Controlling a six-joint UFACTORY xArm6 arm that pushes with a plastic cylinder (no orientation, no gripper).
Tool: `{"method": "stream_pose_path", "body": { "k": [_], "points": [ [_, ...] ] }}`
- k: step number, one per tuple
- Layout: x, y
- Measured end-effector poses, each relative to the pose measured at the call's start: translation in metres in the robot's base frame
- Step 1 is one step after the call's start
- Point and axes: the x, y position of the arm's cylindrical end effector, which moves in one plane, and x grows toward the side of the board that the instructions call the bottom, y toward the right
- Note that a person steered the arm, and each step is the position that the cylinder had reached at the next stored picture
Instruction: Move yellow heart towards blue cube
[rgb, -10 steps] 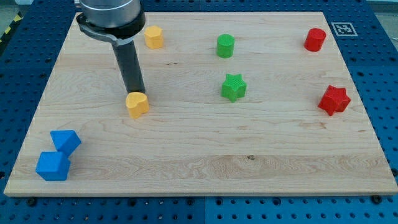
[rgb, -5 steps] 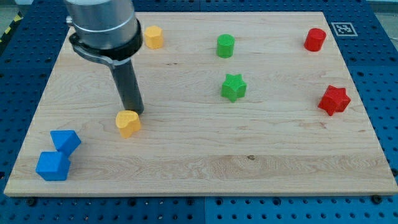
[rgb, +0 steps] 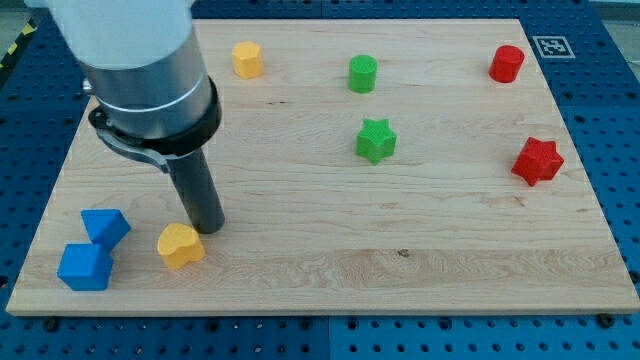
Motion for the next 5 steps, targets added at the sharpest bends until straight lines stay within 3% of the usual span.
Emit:
{"method": "stream_pose_path", "body": {
  "k": [5],
  "points": [
    [0.041, -0.011]
  ]
}}
